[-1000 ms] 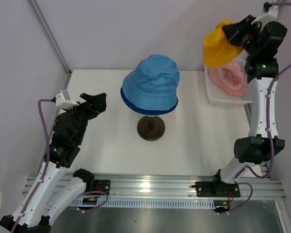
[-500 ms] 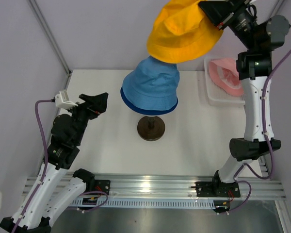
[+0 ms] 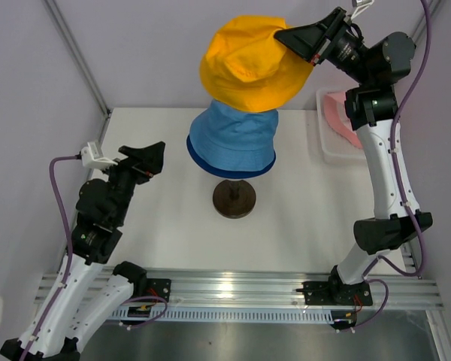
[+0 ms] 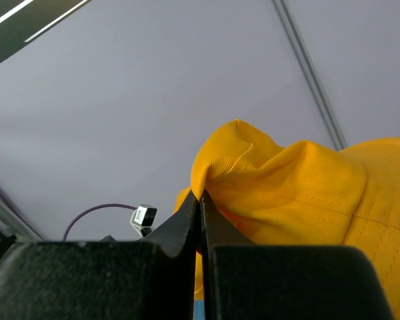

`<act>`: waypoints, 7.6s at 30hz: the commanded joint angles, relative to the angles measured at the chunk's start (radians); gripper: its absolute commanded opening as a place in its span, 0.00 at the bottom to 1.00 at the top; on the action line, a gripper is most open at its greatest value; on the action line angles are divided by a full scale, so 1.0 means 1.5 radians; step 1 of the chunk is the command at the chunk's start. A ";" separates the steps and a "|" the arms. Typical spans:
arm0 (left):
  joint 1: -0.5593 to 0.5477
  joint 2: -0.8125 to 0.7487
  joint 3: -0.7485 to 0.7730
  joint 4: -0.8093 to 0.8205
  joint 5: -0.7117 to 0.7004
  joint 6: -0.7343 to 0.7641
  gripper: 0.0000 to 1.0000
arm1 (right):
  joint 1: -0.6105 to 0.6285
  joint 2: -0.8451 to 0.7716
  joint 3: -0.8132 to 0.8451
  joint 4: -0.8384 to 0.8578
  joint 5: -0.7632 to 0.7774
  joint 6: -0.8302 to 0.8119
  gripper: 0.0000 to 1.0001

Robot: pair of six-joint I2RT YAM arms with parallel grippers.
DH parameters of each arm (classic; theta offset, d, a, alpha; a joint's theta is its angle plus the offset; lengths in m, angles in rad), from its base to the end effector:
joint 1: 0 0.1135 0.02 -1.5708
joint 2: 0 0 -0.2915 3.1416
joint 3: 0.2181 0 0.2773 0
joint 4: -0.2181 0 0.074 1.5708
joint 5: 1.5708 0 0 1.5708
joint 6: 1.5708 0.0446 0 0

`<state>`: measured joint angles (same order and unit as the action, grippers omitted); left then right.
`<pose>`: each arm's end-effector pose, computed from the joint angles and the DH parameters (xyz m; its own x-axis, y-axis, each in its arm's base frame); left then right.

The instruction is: Stack the hats

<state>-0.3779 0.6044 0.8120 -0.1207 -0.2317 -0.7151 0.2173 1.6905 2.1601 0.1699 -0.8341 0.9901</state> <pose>0.1429 -0.0457 0.4039 -0.0351 -0.6727 -0.7391 0.1635 0.7257 -0.6683 0.3371 0.1083 0.6410 -0.2866 0.5120 -0.8098 -0.8851 0.1820 0.4284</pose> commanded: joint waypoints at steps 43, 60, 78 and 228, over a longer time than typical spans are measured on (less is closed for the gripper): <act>0.014 0.255 0.176 0.216 0.279 -0.176 0.95 | 0.045 -0.189 -0.253 -0.220 0.138 -0.248 0.10; 0.003 0.231 0.163 0.236 0.383 -0.304 0.94 | 0.039 -0.279 -0.350 -0.251 0.190 -0.315 0.39; -0.034 0.280 0.149 0.315 0.360 -0.376 0.63 | 0.039 -0.291 -0.382 -0.234 0.192 -0.321 0.40; 0.070 0.382 0.214 0.178 0.416 -0.240 0.63 | 0.026 0.168 -0.182 -0.046 -0.077 -0.169 0.03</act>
<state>-0.2783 1.1629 1.1275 0.0849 0.3489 -1.0332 0.2447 1.9377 1.8439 0.1009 -0.9497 0.7578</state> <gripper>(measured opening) 0.635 0.032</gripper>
